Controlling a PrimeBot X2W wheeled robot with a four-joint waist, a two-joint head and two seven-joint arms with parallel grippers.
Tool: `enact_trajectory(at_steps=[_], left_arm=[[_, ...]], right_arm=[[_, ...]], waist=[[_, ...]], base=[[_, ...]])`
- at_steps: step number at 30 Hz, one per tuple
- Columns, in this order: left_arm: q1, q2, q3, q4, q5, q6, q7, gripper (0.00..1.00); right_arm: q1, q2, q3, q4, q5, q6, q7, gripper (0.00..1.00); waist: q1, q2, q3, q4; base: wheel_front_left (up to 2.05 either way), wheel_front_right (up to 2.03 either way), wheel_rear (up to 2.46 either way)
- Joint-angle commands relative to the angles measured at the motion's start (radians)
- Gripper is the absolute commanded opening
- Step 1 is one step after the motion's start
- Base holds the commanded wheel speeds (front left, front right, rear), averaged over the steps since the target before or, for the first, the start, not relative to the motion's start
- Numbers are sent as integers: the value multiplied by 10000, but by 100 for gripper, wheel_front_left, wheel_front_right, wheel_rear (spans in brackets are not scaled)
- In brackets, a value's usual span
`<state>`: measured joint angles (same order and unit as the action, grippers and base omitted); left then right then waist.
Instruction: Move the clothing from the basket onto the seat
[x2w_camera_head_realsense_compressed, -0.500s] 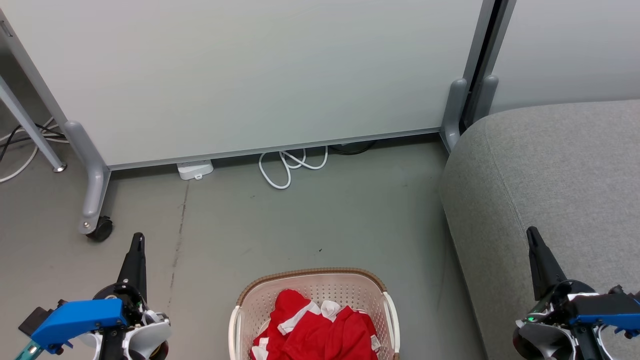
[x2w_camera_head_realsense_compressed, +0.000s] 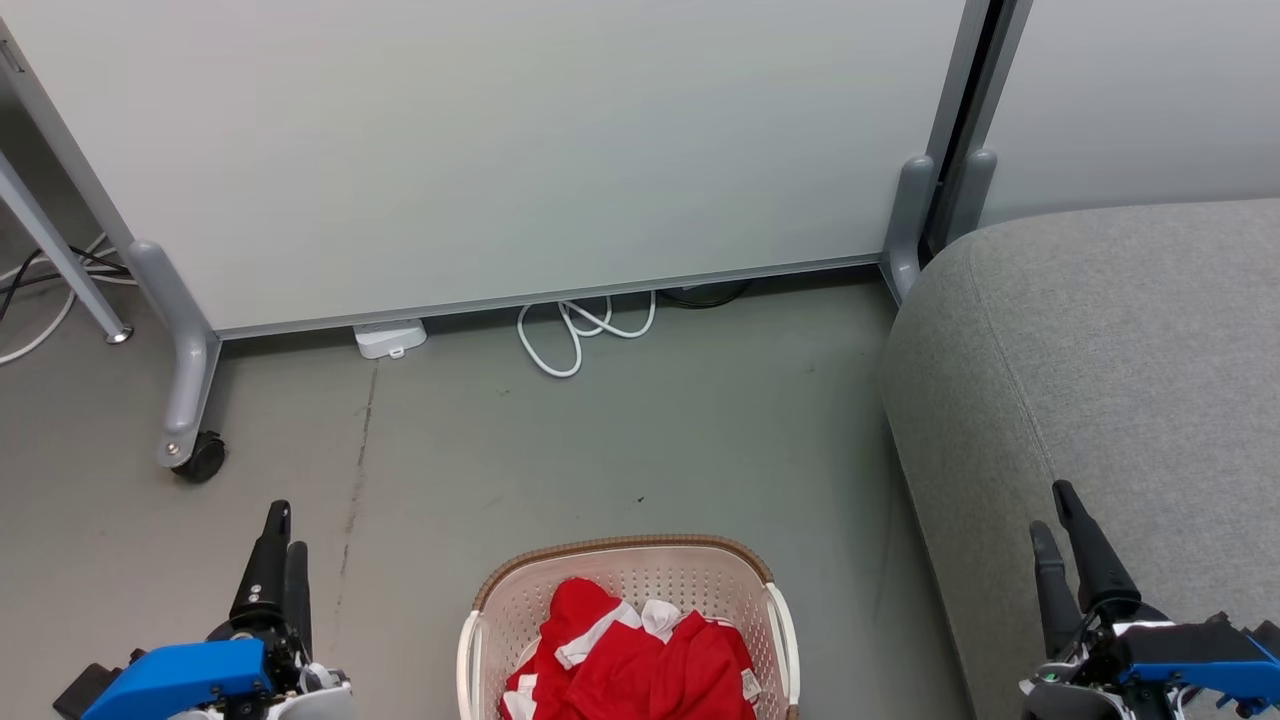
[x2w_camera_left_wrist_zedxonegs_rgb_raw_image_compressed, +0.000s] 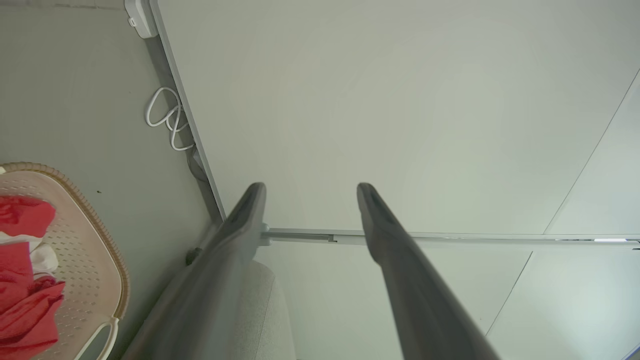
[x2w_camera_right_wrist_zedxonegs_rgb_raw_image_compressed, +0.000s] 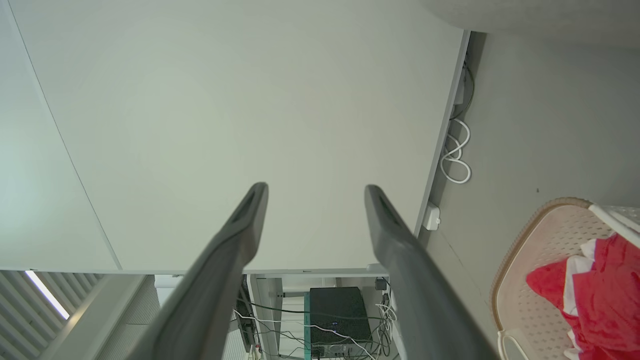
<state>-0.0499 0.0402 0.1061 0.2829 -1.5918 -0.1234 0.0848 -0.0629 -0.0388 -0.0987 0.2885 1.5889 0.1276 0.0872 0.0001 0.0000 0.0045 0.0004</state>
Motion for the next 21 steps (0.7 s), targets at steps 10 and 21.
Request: enact_trajectory(at_steps=[10,21], left_arm=[[-316,74,-47,-499,1564,-20,-557,100],[-312,84,-208,-938,4044,31,-1016,100]], right_arm=[[-293,-47,213,-345,-1468,18,-565,100],[-371,-63,426,-716,-3531,21,-1027,100]], waist=[[-1,0,63,16],[-1,0,132,39]], base=[[0,0,0],[0,0,0]])
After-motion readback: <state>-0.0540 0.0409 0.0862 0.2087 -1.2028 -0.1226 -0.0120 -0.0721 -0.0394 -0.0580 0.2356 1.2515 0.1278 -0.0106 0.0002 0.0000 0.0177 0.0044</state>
